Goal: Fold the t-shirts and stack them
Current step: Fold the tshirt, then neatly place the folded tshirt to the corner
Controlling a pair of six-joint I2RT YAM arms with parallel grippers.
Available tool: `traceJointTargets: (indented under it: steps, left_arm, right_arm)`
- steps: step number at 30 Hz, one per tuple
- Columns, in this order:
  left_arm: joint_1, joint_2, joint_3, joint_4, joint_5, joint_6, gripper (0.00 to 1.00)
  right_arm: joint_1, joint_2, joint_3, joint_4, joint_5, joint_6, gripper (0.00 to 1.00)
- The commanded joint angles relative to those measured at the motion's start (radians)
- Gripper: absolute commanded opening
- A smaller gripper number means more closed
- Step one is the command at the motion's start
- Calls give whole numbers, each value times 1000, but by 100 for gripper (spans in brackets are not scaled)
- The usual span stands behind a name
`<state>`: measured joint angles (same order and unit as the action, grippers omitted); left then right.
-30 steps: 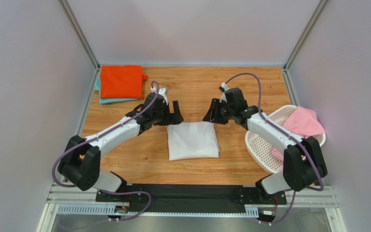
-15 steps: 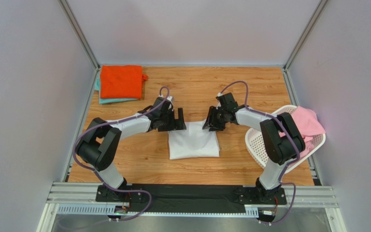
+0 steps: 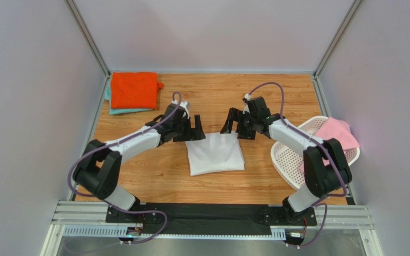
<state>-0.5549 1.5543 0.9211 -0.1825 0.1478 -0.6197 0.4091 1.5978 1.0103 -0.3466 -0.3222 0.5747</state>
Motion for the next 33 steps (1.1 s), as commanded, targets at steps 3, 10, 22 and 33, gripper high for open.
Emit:
traceJointTargets:
  steps: [3,10,22,33]
  left_arm:
    - [-2,-282,-47,-69,-39,-6,100]
    - [-4,-523,-208,-153,-91,-80,100]
    - [-4,-332,-239,-92,-90,-181,100]
    - [-13,-116,-173,-46,-48,-206,99]
  right_arm:
    - [28,-296,53,-139,106,-56,100]
    - [69,-674,-50,-235,507,10,100]
    - [68,-980,-295,-183,603,34,100]
    - [69,-987,-340,-207,607,-1,100]
